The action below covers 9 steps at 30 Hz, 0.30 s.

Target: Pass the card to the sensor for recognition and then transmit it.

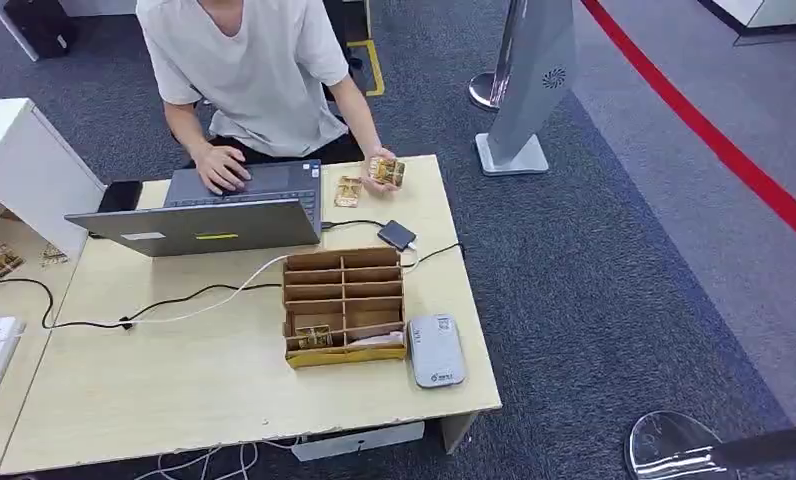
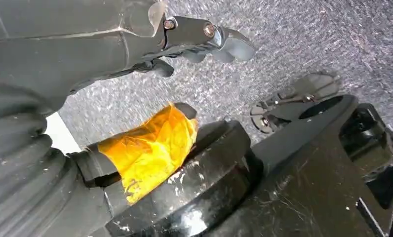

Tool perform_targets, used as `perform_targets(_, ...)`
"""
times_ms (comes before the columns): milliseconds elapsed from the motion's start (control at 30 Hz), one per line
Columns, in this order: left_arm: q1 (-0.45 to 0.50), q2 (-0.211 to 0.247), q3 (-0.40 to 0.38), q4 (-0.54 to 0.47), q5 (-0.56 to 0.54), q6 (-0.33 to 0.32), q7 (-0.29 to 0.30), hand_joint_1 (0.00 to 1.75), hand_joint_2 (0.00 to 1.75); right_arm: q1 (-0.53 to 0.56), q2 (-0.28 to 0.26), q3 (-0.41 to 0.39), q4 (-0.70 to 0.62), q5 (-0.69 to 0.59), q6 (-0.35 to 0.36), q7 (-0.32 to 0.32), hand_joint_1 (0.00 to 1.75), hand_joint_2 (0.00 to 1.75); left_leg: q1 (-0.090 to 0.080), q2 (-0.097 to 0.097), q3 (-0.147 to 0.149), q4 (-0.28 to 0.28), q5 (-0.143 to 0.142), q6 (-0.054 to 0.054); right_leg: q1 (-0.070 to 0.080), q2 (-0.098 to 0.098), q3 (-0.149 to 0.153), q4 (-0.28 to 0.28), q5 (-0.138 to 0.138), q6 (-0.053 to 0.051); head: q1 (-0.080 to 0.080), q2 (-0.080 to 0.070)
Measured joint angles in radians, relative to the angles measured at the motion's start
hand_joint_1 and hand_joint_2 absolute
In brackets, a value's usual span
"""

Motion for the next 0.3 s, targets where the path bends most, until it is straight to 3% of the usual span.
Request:
perform_targets(67, 0.006, 0.003, -0.009, 0.0, 0.032, 0.001, -0.008, 0.0, 1.75, 0.009, 0.003, 0.006, -0.005, -0.041, 0.002, -0.015, 0.0, 1.75, 0.0, 0.0, 0.0, 0.0, 0.0, 0.0, 0.0, 0.0, 0.0, 0.0, 0.0, 0.0, 0.0, 0.0)
perform_targets(100, 0.01, 0.006, -0.016, 0.0, 0.054, 0.002, -0.009, 0.0, 0.0, 0.014, 0.003, 0.013, -0.007, -0.069, 0.004, -0.026, 0.0, 0.0, 0.0, 0.0, 0.0, 0.0, 0.0, 0.0, 0.0, 0.0, 0.0, 0.0, 0.0, 0.0, 0.0, 0.0)
perform_targets(267, 0.03, 0.02, -0.053, -0.002, 0.149, 0.008, -0.018, 0.0, 0.0, 0.035, 0.004, 0.059, -0.024, -0.197, 0.024, -0.07, 0.0, 0.0, 0.0, 0.001, 0.0, 0.0, -0.001, -0.001, 0.0, 0.001, 0.0, 0.0, -0.001, -0.001, 0.0, 0.0)
perform_targets(300, 0.036, 0.024, -0.062, -0.002, 0.165, 0.009, -0.02, 0.0, 1.75, 0.038, 0.004, 0.07, -0.028, -0.221, 0.027, -0.078, 0.0, 0.0, 0.0, 0.001, 0.001, 0.0, -0.001, -0.001, 0.0, 0.001, 0.0, 0.0, -0.001, -0.001, 0.0, 0.0)
